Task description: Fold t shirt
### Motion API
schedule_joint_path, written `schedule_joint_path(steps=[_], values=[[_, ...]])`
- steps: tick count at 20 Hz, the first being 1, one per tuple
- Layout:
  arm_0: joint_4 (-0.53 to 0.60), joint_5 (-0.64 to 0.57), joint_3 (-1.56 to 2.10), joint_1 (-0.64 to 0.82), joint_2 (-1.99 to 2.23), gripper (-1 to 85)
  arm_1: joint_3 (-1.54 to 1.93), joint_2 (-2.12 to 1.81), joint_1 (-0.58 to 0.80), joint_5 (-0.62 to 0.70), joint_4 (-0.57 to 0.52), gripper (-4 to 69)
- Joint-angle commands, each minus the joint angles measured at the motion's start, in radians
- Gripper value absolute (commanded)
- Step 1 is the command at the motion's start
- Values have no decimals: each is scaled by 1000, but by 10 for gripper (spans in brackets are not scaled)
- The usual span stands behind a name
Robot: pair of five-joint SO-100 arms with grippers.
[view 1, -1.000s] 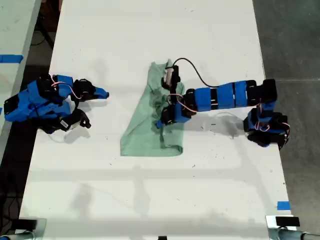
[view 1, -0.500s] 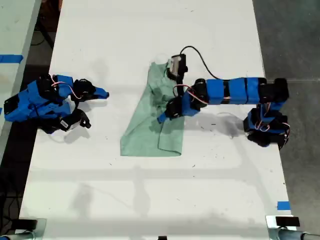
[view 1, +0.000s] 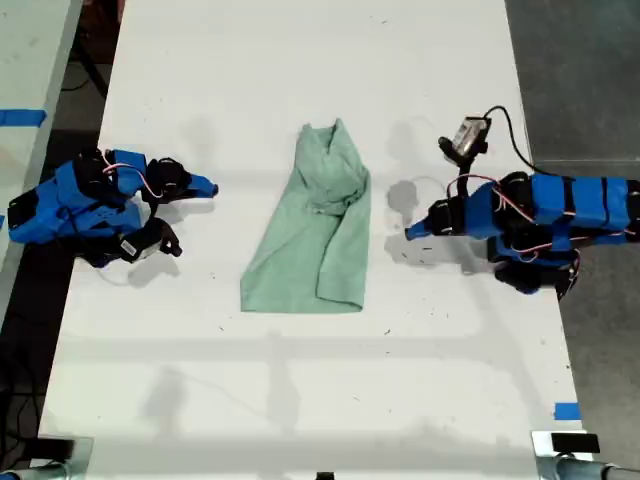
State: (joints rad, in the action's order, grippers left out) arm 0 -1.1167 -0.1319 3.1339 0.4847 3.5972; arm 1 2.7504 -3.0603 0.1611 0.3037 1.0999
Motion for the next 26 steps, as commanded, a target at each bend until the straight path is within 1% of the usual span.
schedule_joint_path(steps=[1,2,3,4,6,9,20,26], values=[[11,14,-8,-11,6,0,285,-459,25,34,58,22],[12,14,-8,-11,6,0,327,-451,66,-21,104,22],[12,14,-8,-14,6,0,360,-453,100,-115,133,22],[12,14,-8,-14,6,0,341,-453,71,-141,167,22],[14,11,-6,-12,6,0,347,-453,32,-176,178,22],[14,14,-6,-15,6,0,347,-453,29,-224,201,22],[14,14,-6,-14,6,0,347,-453,23,-279,221,22],[14,14,-6,-14,6,0,347,-453,20,-287,224,22]])
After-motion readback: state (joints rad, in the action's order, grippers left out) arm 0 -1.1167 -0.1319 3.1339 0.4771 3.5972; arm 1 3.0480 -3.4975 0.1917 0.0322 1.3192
